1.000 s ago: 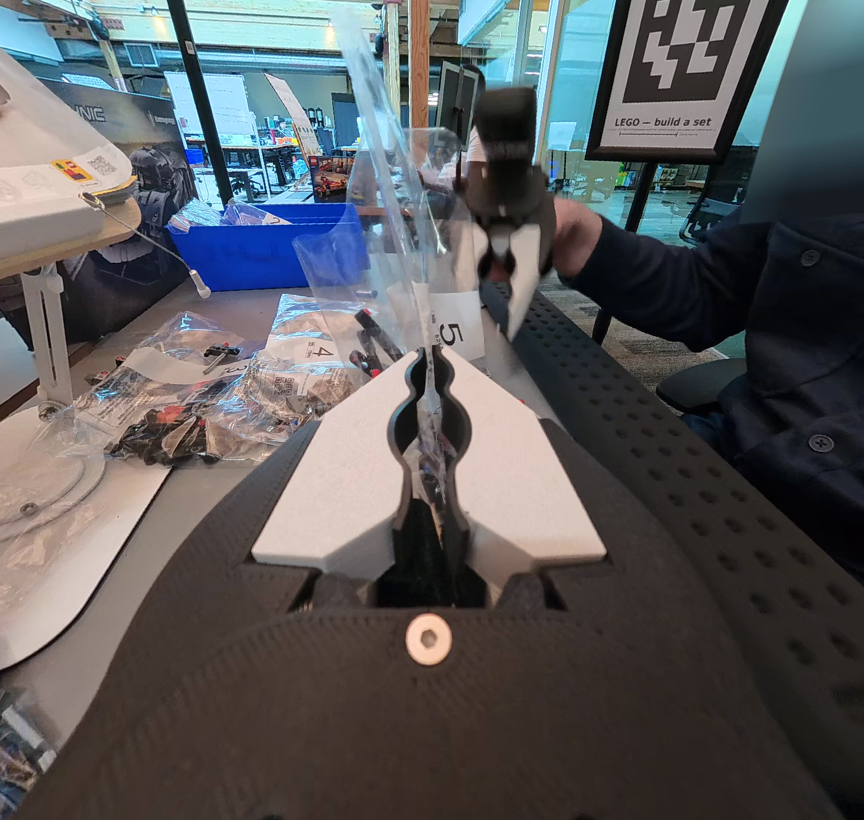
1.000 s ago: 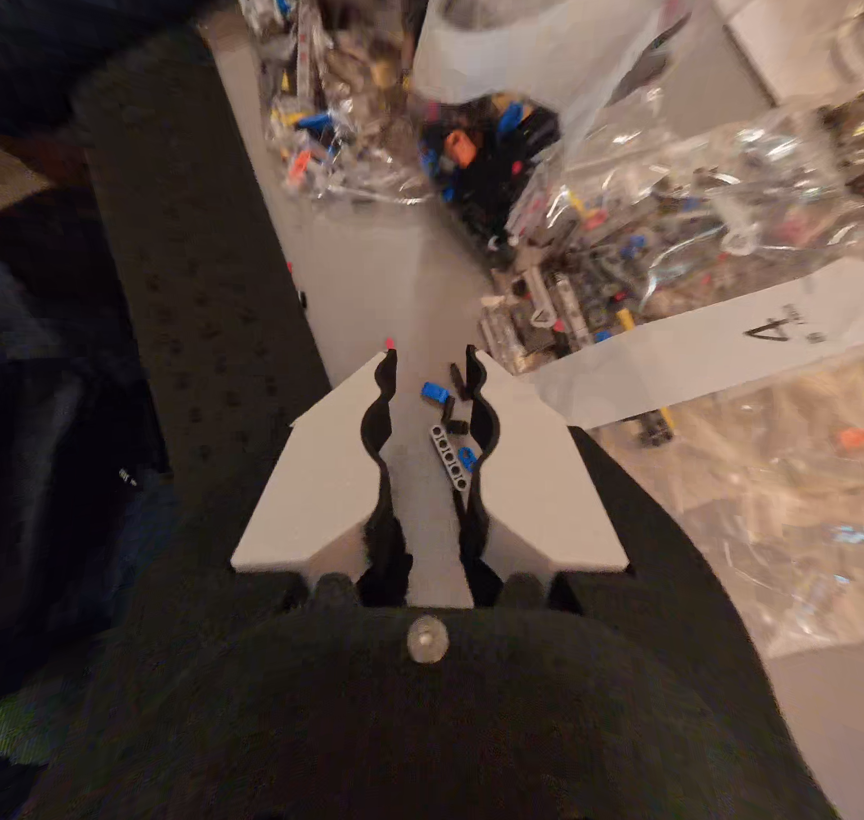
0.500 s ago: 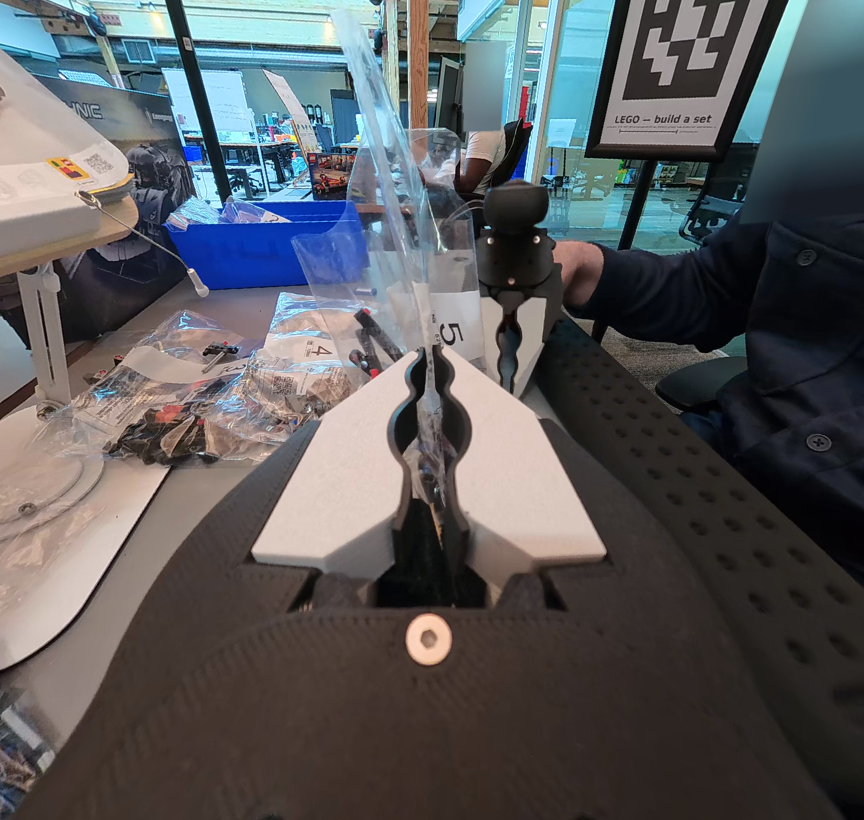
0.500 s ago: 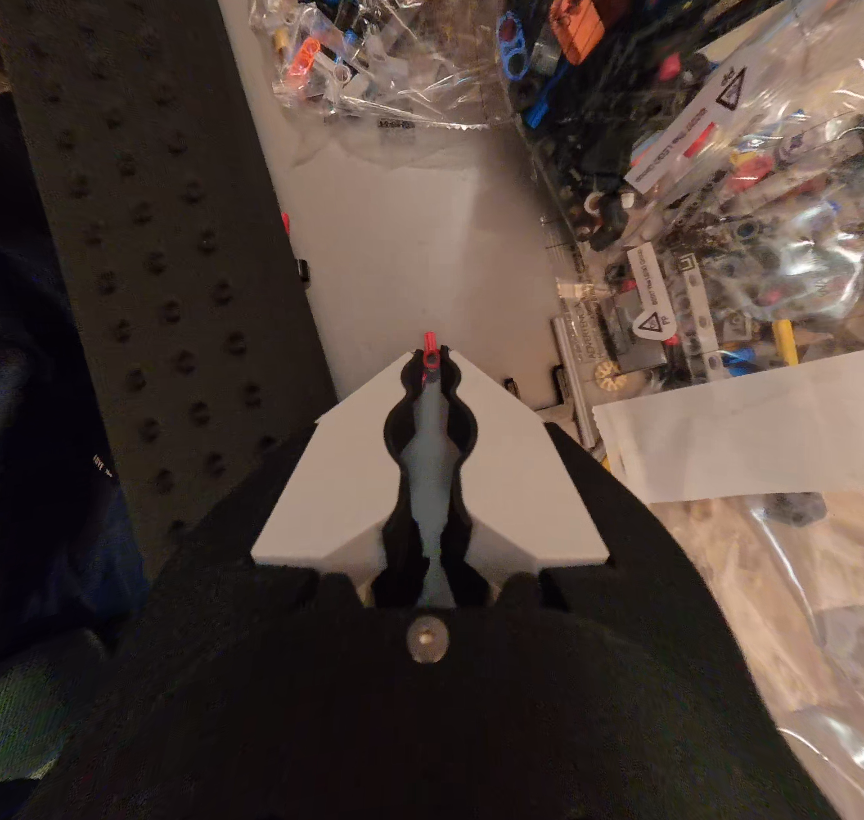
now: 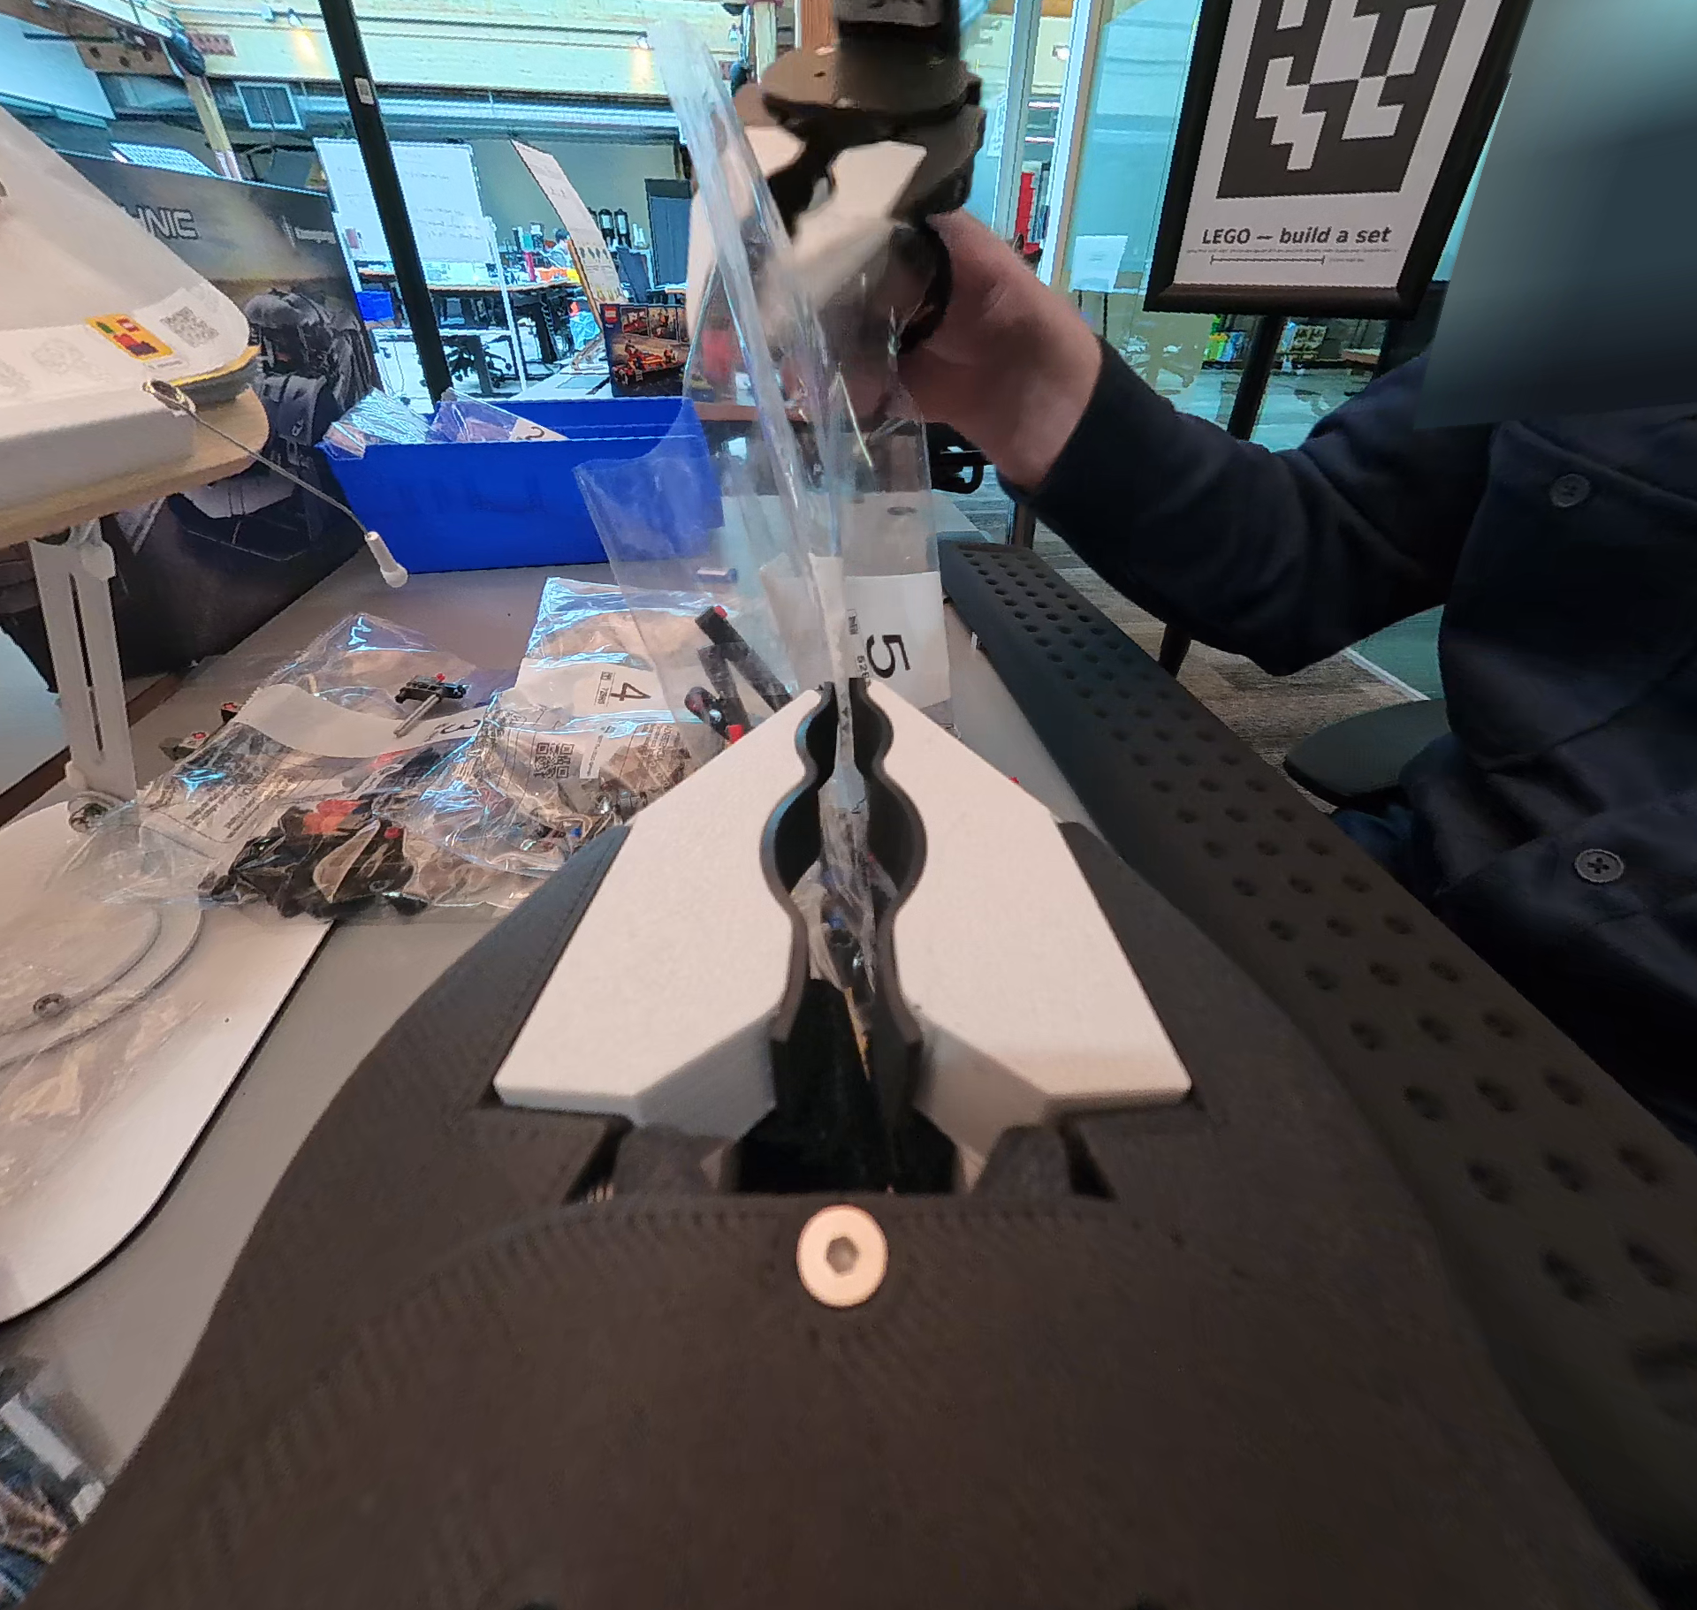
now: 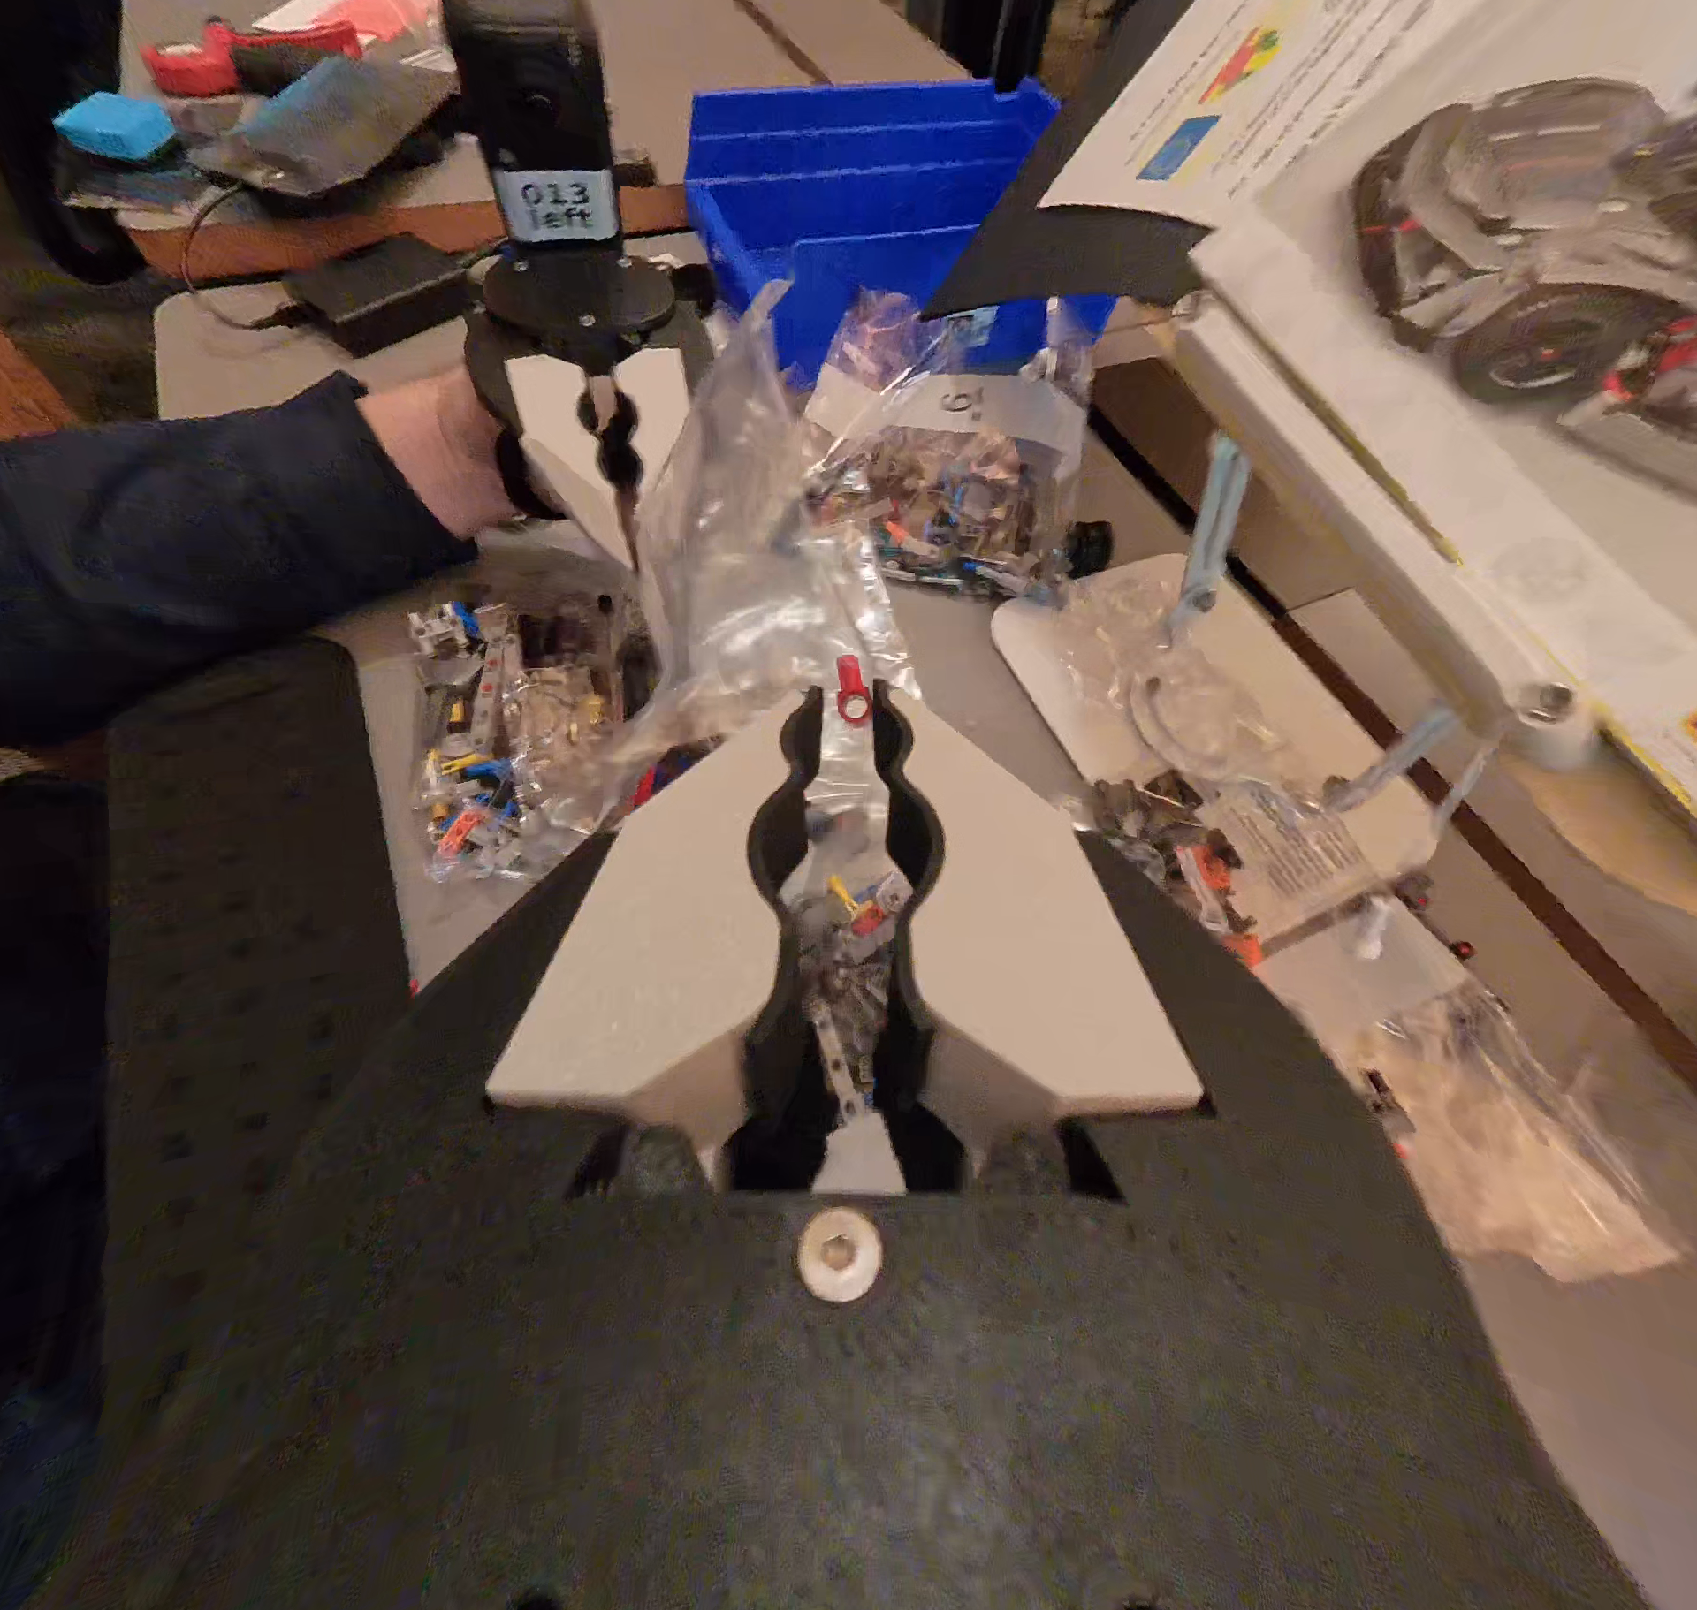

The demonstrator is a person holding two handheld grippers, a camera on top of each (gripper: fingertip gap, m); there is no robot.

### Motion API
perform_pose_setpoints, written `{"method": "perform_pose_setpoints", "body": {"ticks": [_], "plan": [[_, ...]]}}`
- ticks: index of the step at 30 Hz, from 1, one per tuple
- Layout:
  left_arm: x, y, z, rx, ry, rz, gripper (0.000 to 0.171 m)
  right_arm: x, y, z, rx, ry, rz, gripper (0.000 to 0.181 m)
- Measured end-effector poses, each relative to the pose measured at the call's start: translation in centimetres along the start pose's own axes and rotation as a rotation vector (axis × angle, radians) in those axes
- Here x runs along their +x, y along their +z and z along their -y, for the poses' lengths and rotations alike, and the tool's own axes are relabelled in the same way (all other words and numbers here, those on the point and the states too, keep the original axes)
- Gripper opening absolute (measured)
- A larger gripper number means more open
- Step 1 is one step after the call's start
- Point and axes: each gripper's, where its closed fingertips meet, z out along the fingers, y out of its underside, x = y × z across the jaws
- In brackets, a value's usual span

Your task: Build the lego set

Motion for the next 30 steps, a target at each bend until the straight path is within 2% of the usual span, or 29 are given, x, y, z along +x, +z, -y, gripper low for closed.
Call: {"method": "perform_pose_setpoints", "body": {"ticks": [2, 4, 8, 11, 15, 18, 21, 23, 27, 30], "plan": [[0.0, 0.0, 0.0, 0.001, -0.002, -0.001, 0.002, -0.5, 1.4, -0.9, -0.068, 0.016, 0.043, 0.023], [-0.1, -0.1, -0.1, -0.001, -0.003, 0.001, 0.002, 0.0, 1.3, -1.0, -0.053, 0.024, 0.007, 0.024], [0.0, 0.0, -0.1, -0.001, -0.005, -0.002, 0.002, 0.3, -2.1, -1.6, 0.03, 0.069, -0.043, 0.022], [-0.1, -0.1, -0.1, 0.001, -0.008, -0.001, 0.002, -1.0, -3.7, -6.0, -0.09, 0.095, -0.014, 0.02], [-0.1, 0.0, -0.1, -0.001, -0.008, -0.001, 0.002, -4.3, -3.3, -14.8, -0.397, 0.105, 0.069, 0.028], [-0.1, 0.0, -0.1, -0.003, -0.006, 0.001, 0.002, -5.9, -2.4, -18.1, -0.464, 0.12, 0.102, 0.029], [-0.1, 0.0, -0.2, -0.004, -0.009, 0.004, 0.002, -6.2, -1.1, -19.6, -0.477, 0.155, 0.086, 0.031], [-0.2, -0.1, -0.3, -0.006, -0.01, 0.005, 0.002, -6.0, -0.6, -21.1, -0.545, 0.151, 0.062, 0.033], [-0.1, 0.0, -0.2, -0.008, -0.008, 0.003, 0.002, -6.1, 0.2, -21.0, -0.538, 0.149, 0.054, 0.024], [-0.1, 0.0, -0.2, -0.008, -0.007, 0.001, 0.002, -6.2, 0.5, -21.1, -0.545, 0.147, 0.056, 0.024]]}}
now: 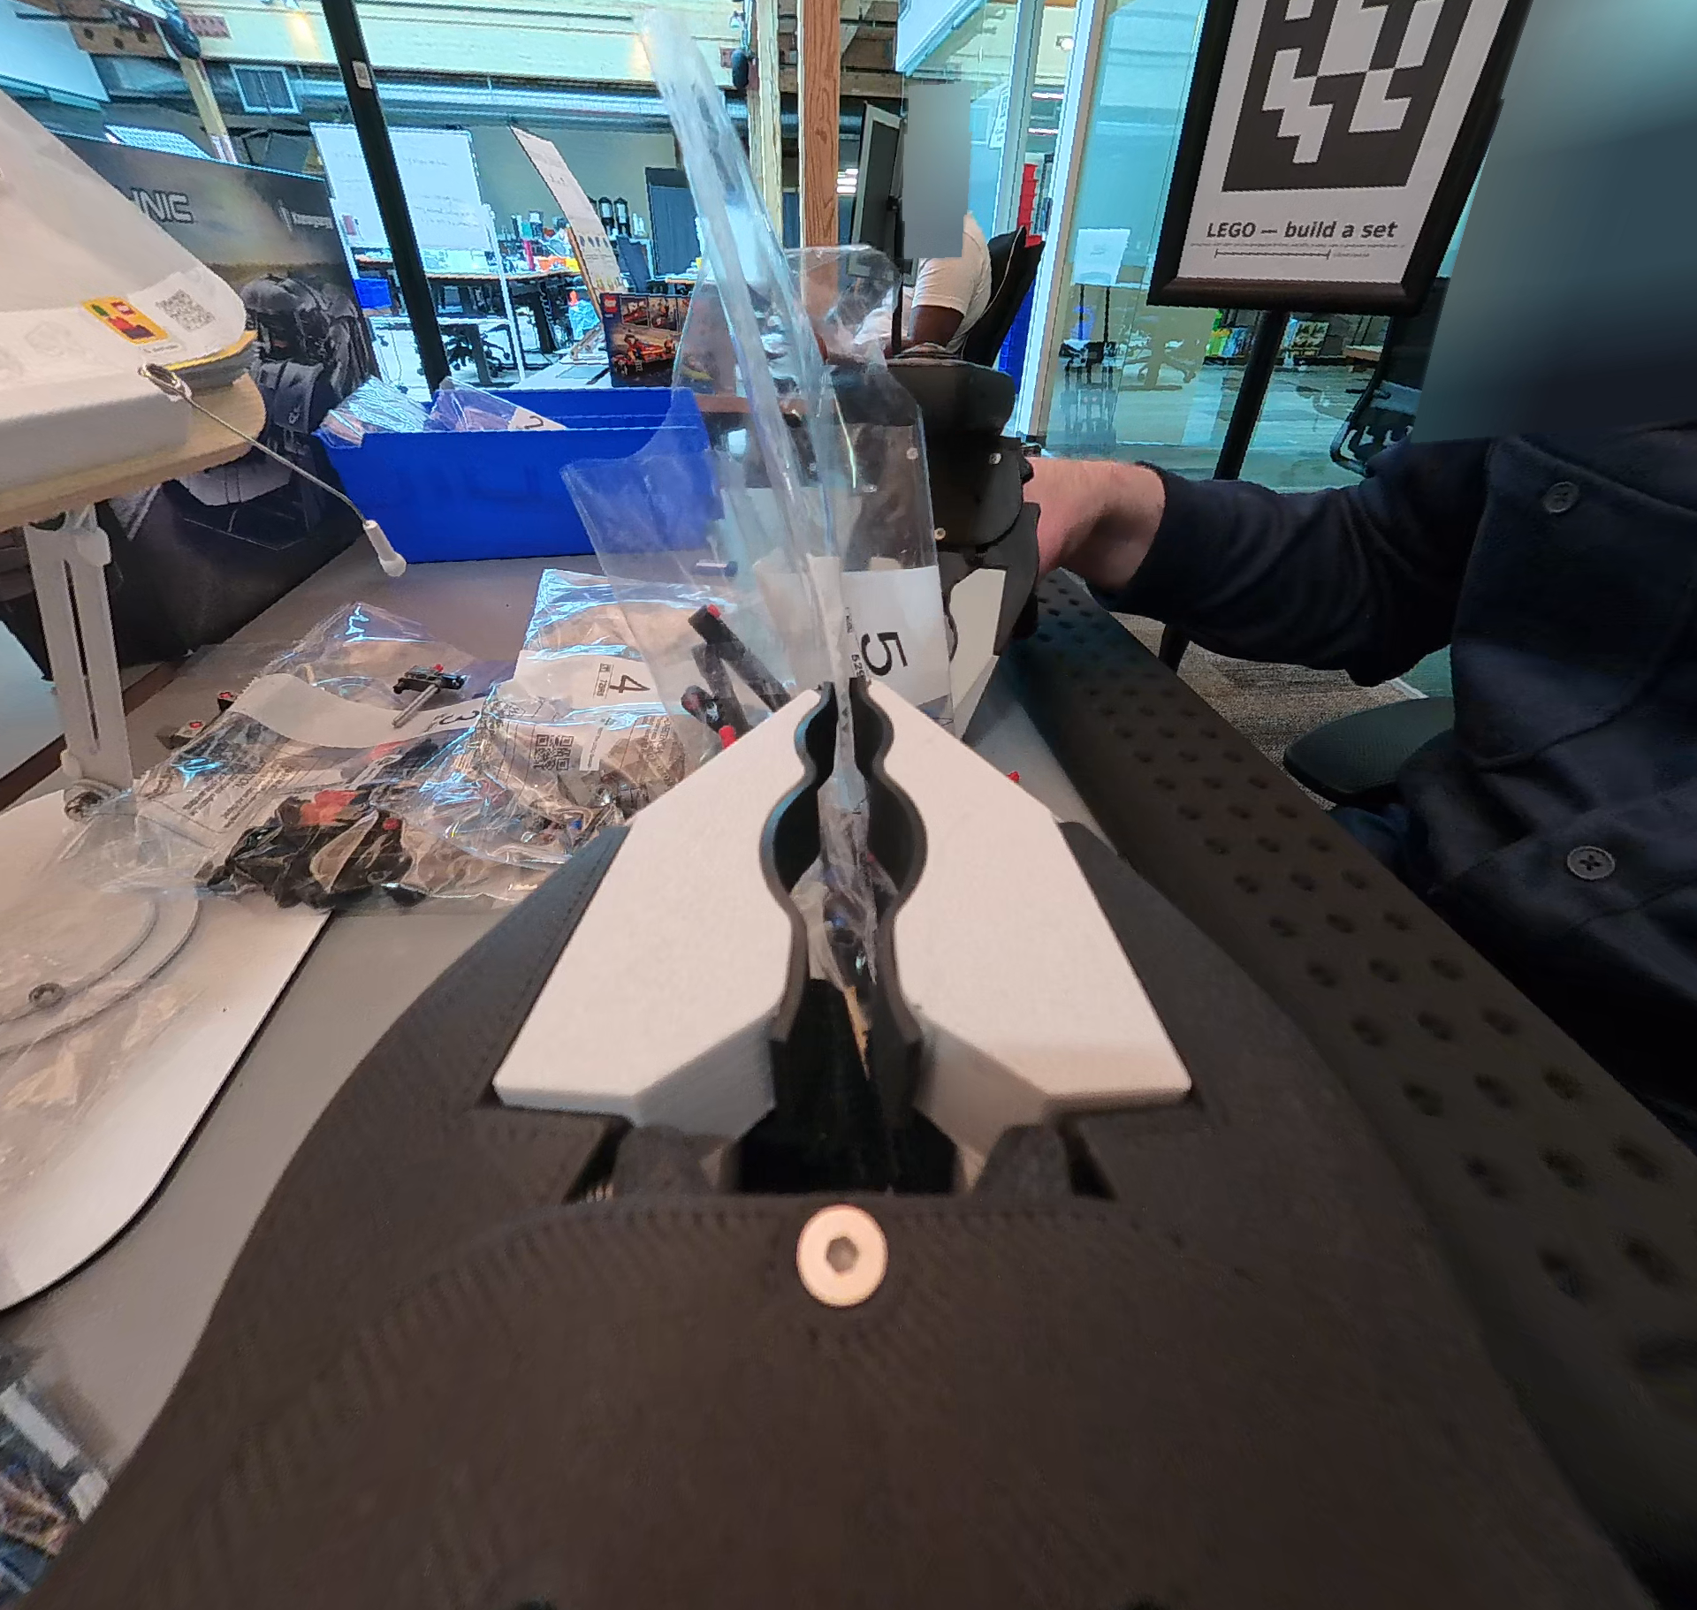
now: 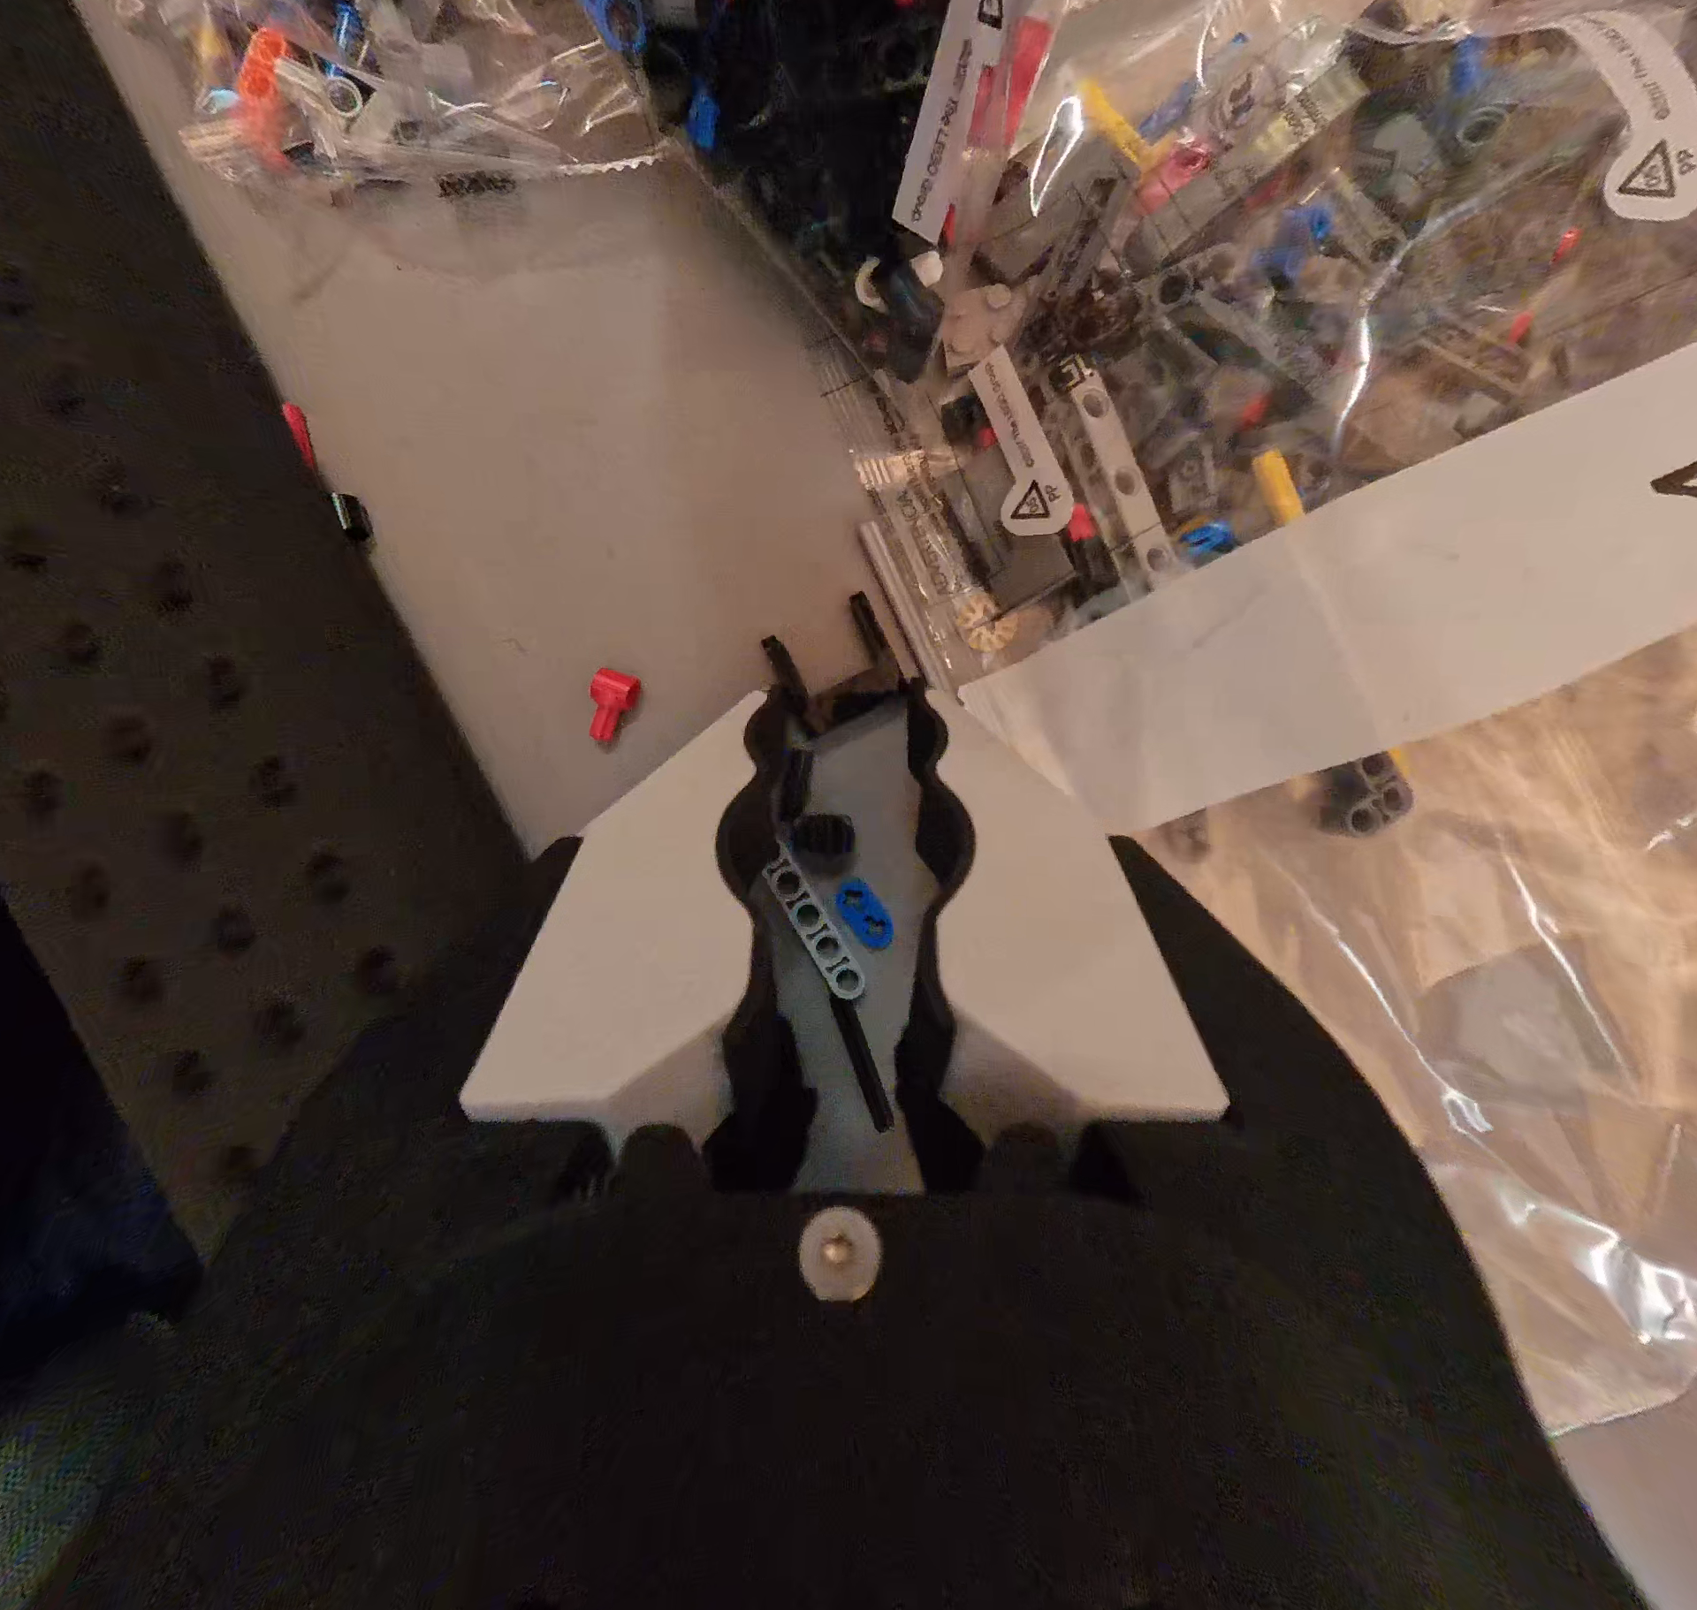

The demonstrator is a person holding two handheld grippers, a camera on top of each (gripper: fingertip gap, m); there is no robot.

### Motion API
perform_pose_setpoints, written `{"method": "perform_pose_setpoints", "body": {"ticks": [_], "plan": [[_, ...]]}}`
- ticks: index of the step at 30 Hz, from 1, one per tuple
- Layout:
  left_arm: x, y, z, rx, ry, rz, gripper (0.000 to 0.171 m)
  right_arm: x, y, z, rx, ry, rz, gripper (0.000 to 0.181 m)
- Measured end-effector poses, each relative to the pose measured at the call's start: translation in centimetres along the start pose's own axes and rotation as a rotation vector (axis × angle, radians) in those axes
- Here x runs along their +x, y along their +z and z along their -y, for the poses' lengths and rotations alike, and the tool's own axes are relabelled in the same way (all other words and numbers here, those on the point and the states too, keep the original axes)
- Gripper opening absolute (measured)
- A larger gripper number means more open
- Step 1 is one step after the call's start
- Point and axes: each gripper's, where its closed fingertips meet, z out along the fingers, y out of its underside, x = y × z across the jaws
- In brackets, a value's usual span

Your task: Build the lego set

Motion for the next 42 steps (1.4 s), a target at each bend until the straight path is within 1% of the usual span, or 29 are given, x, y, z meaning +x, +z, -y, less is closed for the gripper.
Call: {"method": "perform_pose_setpoints", "body": {"ticks": [3, 5, 7, 9, 12, 15, 17, 19, 21, 23, 25, 27, 31, 33, 35, 40, 42], "plan": [[0.0, 0.0, 0.0, 0.0, 0.001, -0.001, 0.002, 0.2, 0.0, 0.2, 0.009, -0.001, -0.008, 0.023], [0.0, 0.0, 0.0, 0.002, 0.001, 0.0, 0.002, -0.1, -0.4, 0.8, 0.046, 0.001, 0.01, 0.023], [0.0, -0.1, 0.0, 0.002, 0.0, 0.001, 0.002, 0.4, -1.7, 2.0, 0.113, 0.008, -0.008, 0.023], [0.0, -0.1, 0.0, 0.004, -0.001, 0.0, 0.002, 1.5, -4.1, 4.1, 0.213, 0.032, -0.041, 0.024], [0.1, 0.0, 0.1, 0.005, 0.002, -0.004, 0.002, 3.2, -9.0, 9.0, 0.422, 0.013, -0.115, 0.023], [0.1, 0.0, 0.1, 0.003, 0.005, -0.005, 0.002, 4.4, -12.0, 13.3, 0.511, -0.039, -0.187, 0.023], [0.2, 0.1, 0.1, 0.002, 0.007, -0.008, 0.002, 4.1, -12.2, 15.5, 0.513, -0.079, -0.17, 0.024], [0.3, 0.1, 0.1, 0.001, 0.01, -0.009, 0.002, 3.7, -11.4, 16.9, 0.494, -0.108, -0.14, 0.024], [0.3, 0.1, 0.1, 0.001, 0.008, -0.01, 0.002, 2.7, -10.5, 17.8, 0.48, -0.149, -0.095, 0.025], [0.3, 0.1, 0.1, 0.002, 0.007, -0.011, 0.001, 1.9, -9.7, 17.9, 0.461, -0.172, -0.062, 0.034], [0.2, 0.1, 0.1, 0.001, 0.007, -0.01, 0.002, 2.1, -9.9, 17.4, 0.463, -0.157, -0.071, 0.038], [0.3, 0.1, 0.1, 0.002, 0.007, -0.012, 0.001, 2.6, -11.5, 16.8, 0.52, -0.127, -0.092, 0.037], [0.2, 0.2, 0.1, 0.002, 0.004, -0.014, 0.002, 3.9, -13.8, 13.2, 0.524, -0.051, -0.133, 0.033], [0.2, 0.2, 0.0, 0.001, 0.002, -0.014, 0.002, 3.9, -13.6, 10.8, 0.461, -0.015, -0.109, 0.032], [0.1, 0.2, -0.1, -0.003, 0.001, -0.008, 0.002, 2.9, -12.3, 8.1, 0.372, -0.022, -0.065, 0.033], [0.1, 0.2, -0.1, -0.005, 0.004, -0.007, 0.001, 0.0, -6.7, 0.4, 0.077, -0.028, 0.053, 0.039], [0.1, 0.1, -0.1, -0.005, 0.002, -0.007, 0.002, -0.3, -4.9, -1.8, 0.004, -0.043, 0.049, 0.039]]}}
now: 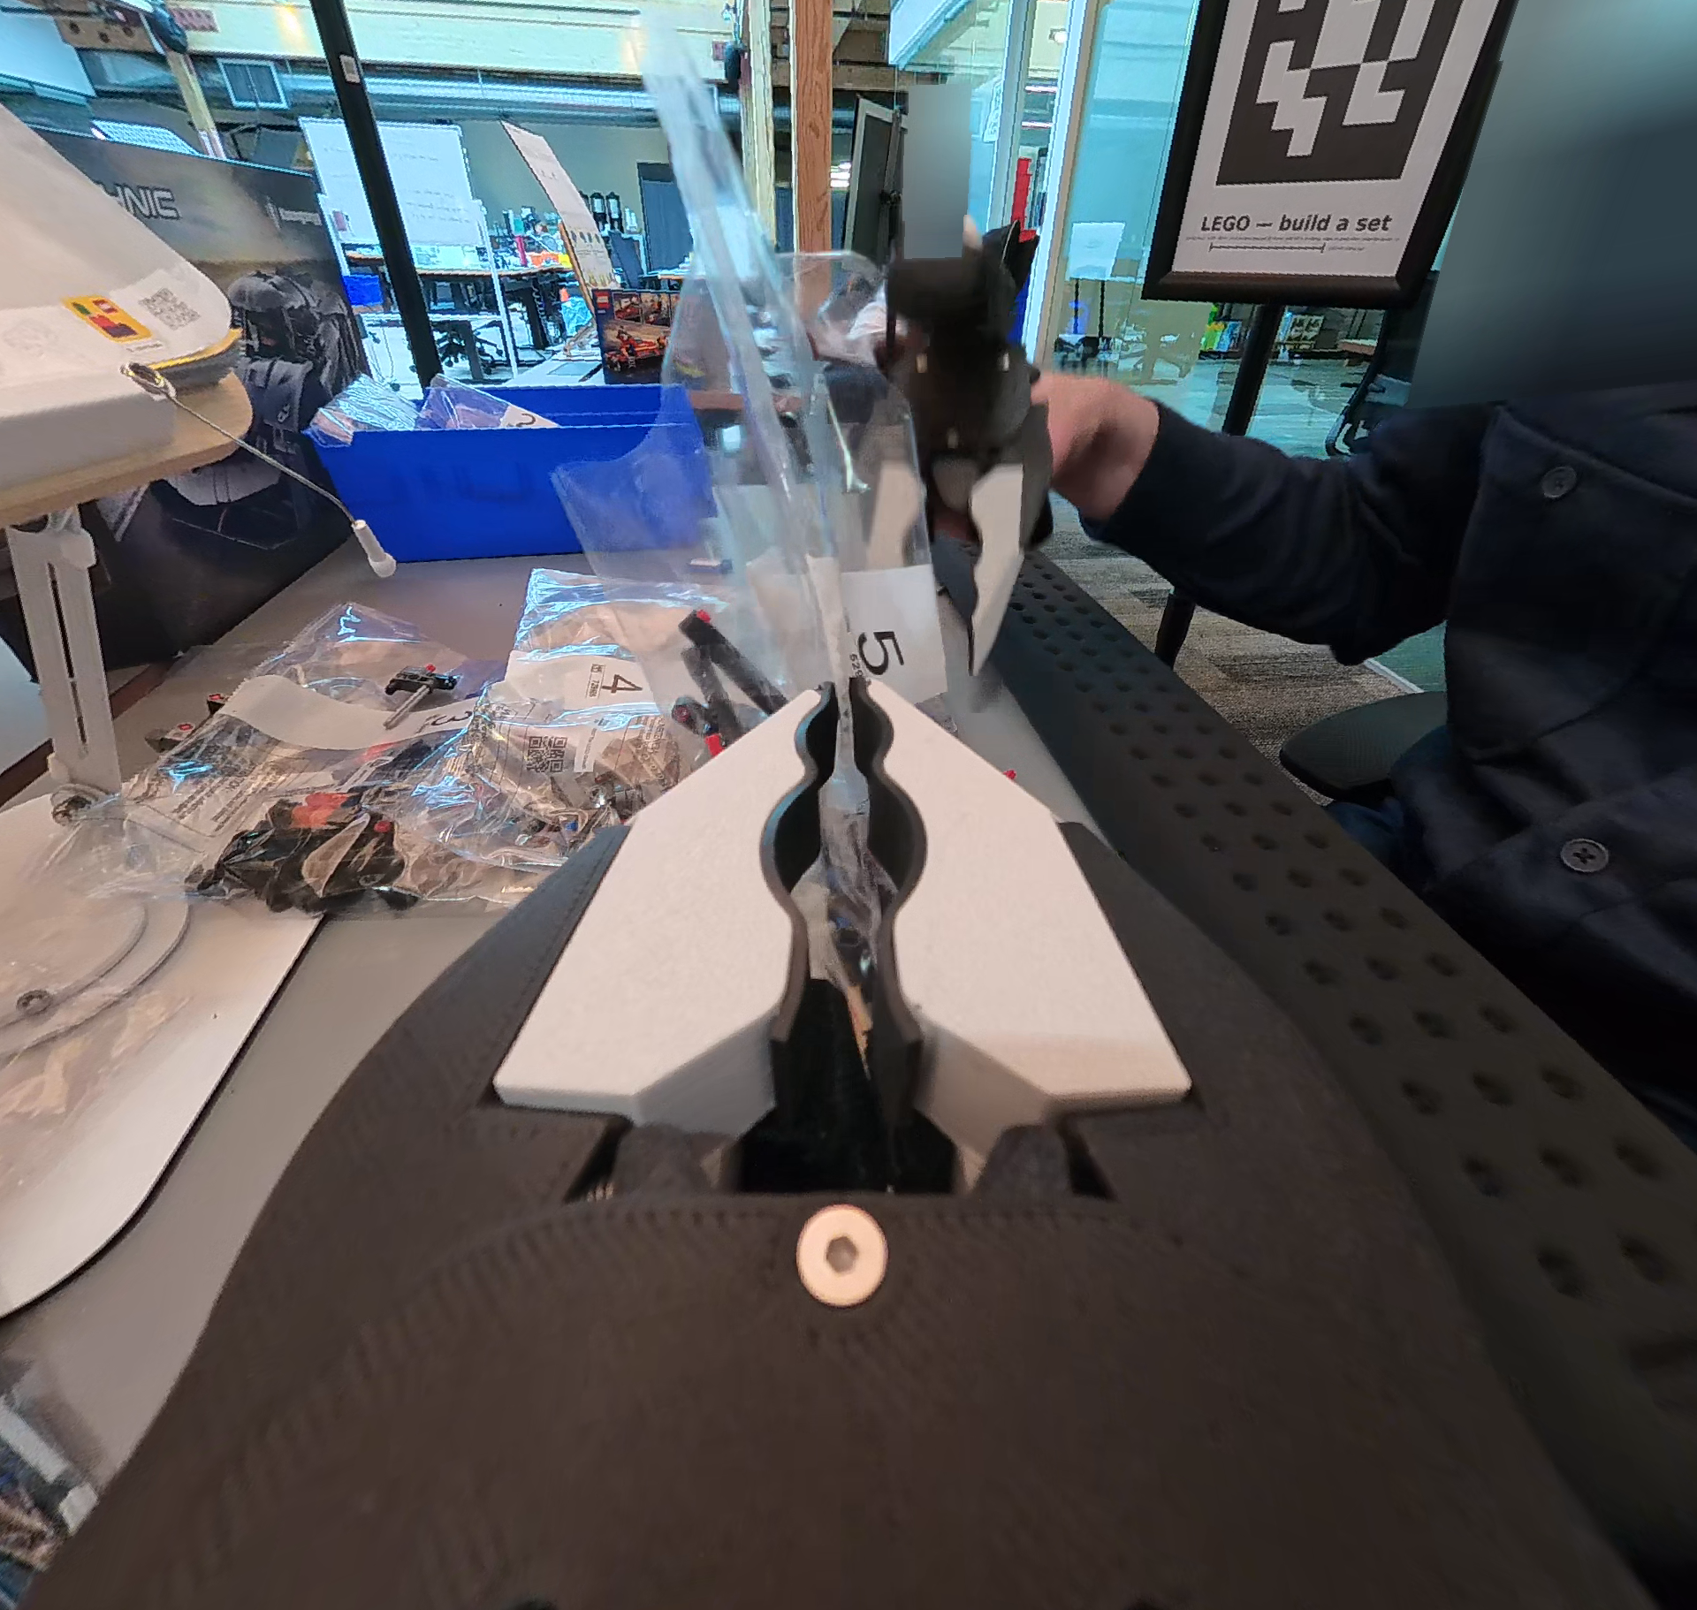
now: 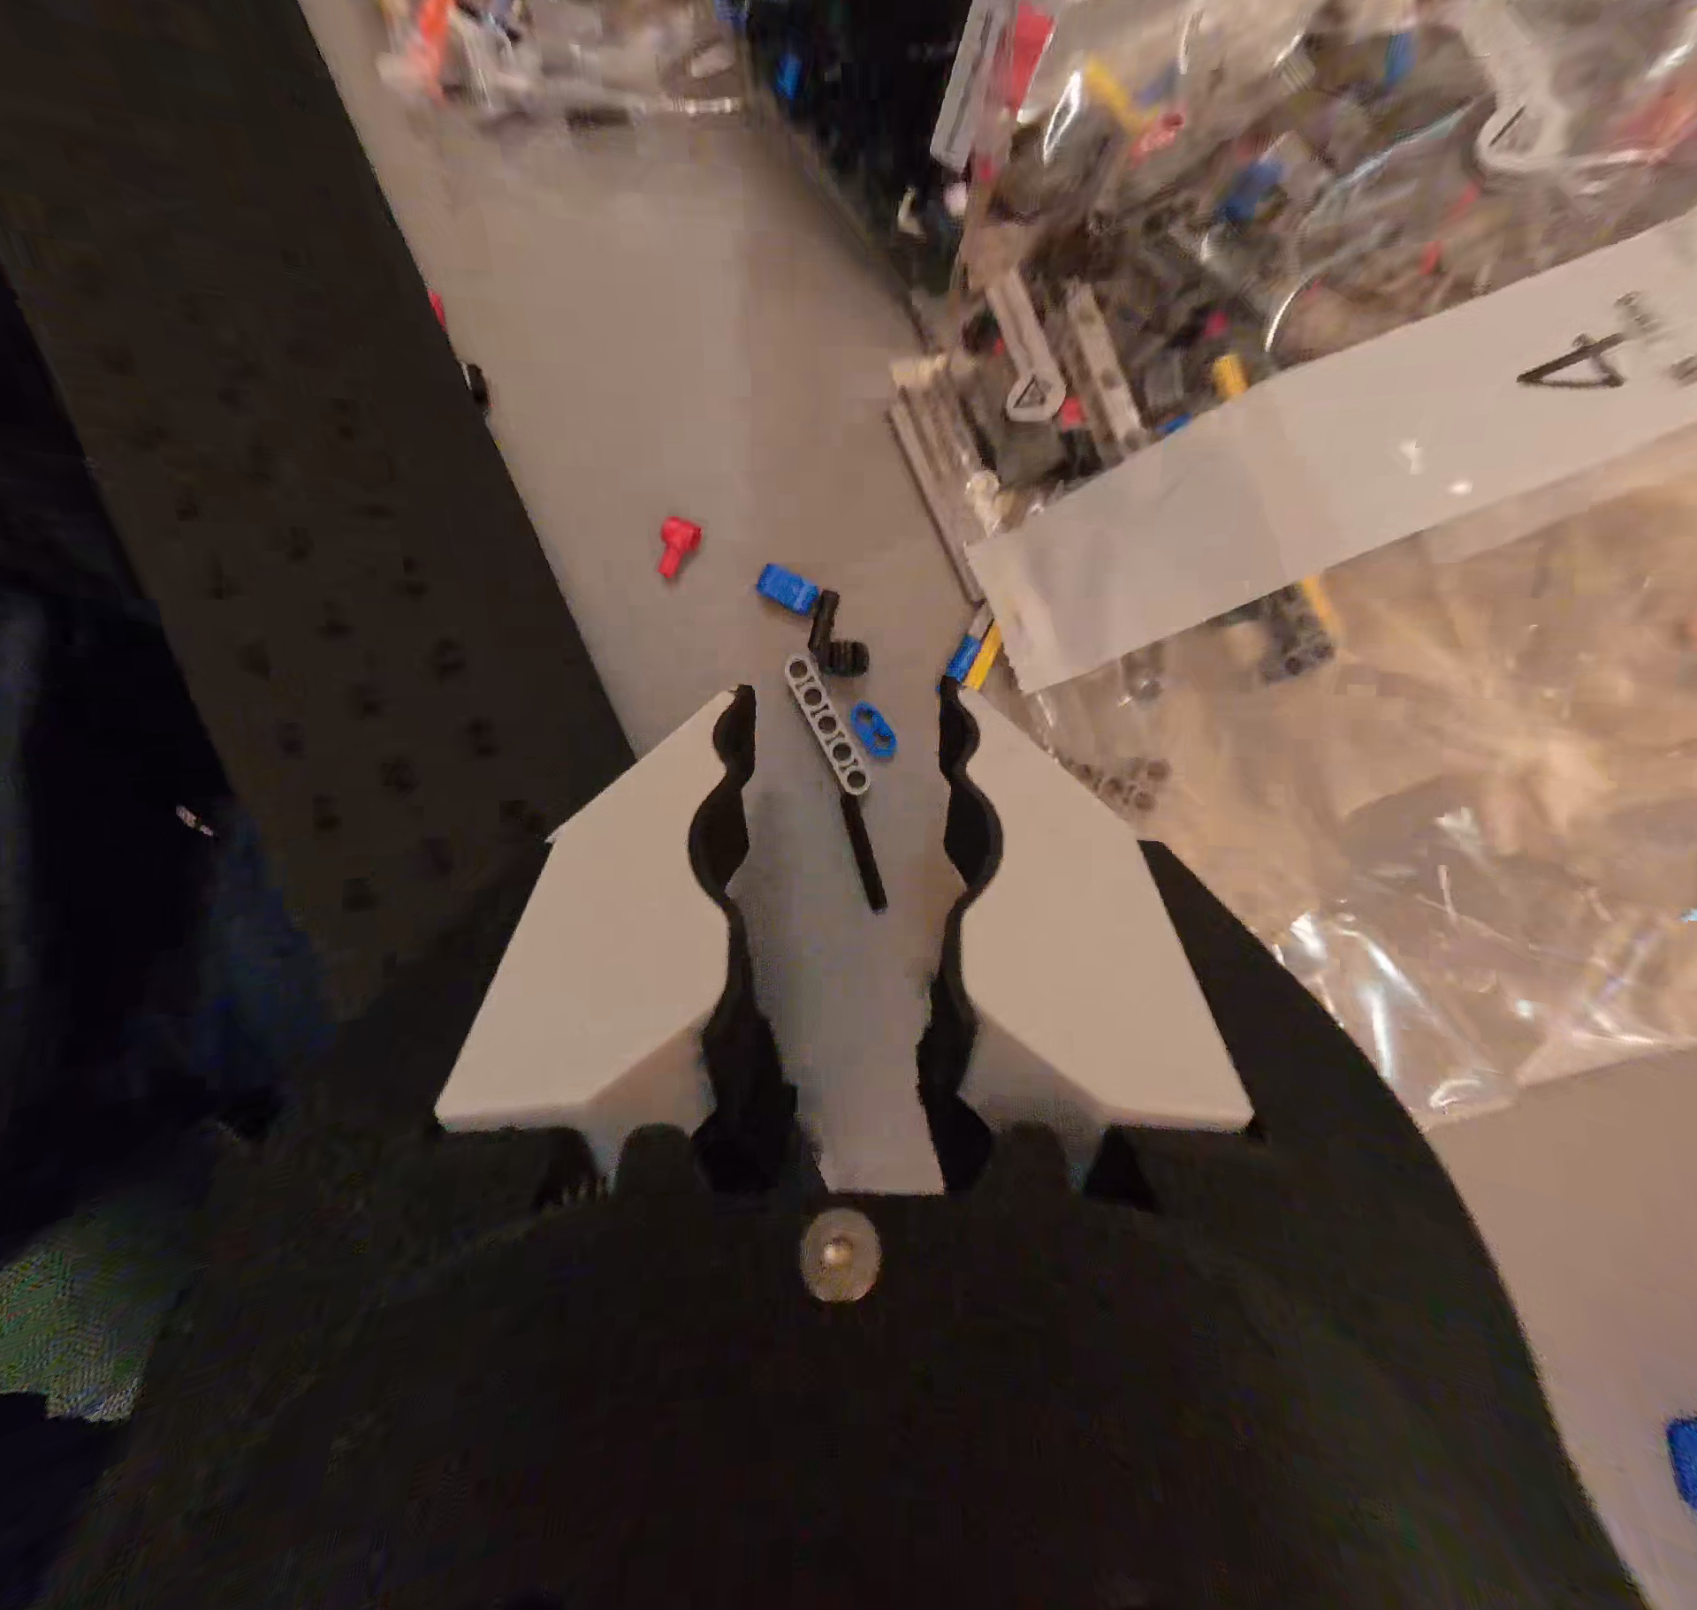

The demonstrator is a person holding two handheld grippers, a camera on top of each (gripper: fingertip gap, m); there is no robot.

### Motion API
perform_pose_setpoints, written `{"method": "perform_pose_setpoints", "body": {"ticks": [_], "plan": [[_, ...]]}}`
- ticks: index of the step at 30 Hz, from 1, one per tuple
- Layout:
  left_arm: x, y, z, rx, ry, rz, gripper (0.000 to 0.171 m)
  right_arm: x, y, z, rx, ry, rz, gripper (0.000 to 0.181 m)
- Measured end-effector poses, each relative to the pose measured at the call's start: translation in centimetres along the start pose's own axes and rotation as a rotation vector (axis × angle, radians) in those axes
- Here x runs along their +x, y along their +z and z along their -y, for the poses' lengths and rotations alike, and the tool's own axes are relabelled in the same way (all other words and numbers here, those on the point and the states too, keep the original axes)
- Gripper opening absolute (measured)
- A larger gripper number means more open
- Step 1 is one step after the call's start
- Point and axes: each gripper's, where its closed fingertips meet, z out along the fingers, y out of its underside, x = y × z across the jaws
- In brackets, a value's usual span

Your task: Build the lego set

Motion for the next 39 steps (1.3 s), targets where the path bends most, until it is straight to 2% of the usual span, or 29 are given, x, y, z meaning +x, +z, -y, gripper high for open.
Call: {"method": "perform_pose_setpoints", "body": {"ticks": [2, 5, 9, 13, 16, 21, 24, 28, 31, 35, 37, 39], "plan": [[0.0, 0.0, 0.0, -0.002, -0.001, 0.001, 0.002, 0.2, 1.3, -1.7, -0.058, 0.007, -0.013, 0.036], [-0.1, 0.0, -0.1, -0.003, -0.002, 0.002, 0.002, 0.2, 2.4, -2.2, -0.074, -0.028, -0.026, 0.014], [-0.1, -0.1, -0.1, -0.004, -0.001, 0.005, 0.002, 0.4, 2.3, -1.5, -0.049, -0.048, -0.031, 0.008], [-0.1, 0.0, -0.1, -0.002, -0.002, 0.002, 0.002, 1.1, -0.3, 1.2, 0.075, -0.038, -0.048, 0.004], [0.0, 0.0, -0.1, -0.001, -0.002, -0.002, 0.002, 2.0, -3.0, 4.6, 0.181, -0.061, -0.09, 0.004], [0.1, 0.0, 0.0, -0.001, 0.002, -0.003, 0.002, 3.5, -7.8, 12.9, 0.398, -0.106, -0.154, 0.004], [0.1, 0.0, 0.0, -0.001, 0.001, -0.006, 0.002, 4.0, -7.8, 15.9, 0.375, -0.177, -0.18, 0.004], [0.2, 0.1, 0.0, -0.001, 0.002, -0.01, 0.002, 2.9, -6.4, 19.4, 0.383, -0.253, -0.15, 0.004], [0.3, 0.1, 0.0, -0.004, 0.002, -0.012, 0.002, 3.0, -5.0, 19.5, 0.337, -0.251, -0.165, 0.018], [0.2, 0.0, 0.1, -0.006, 0.003, -0.006, 0.002, 4.0, -7.7, 18.0, 0.45, -0.155, -0.22, 0.021], [0.2, 0.0, 0.0, -0.006, 0.002, -0.005, 0.002, 4.2, -8.4, 15.5, 0.448, -0.103, -0.223, 0.02], [0.1, 0.0, 0.0, -0.004, 0.0, -0.005, 0.002, 4.4, -7.5, 11.8, 0.361, -0.059, -0.215, 0.019]]}}
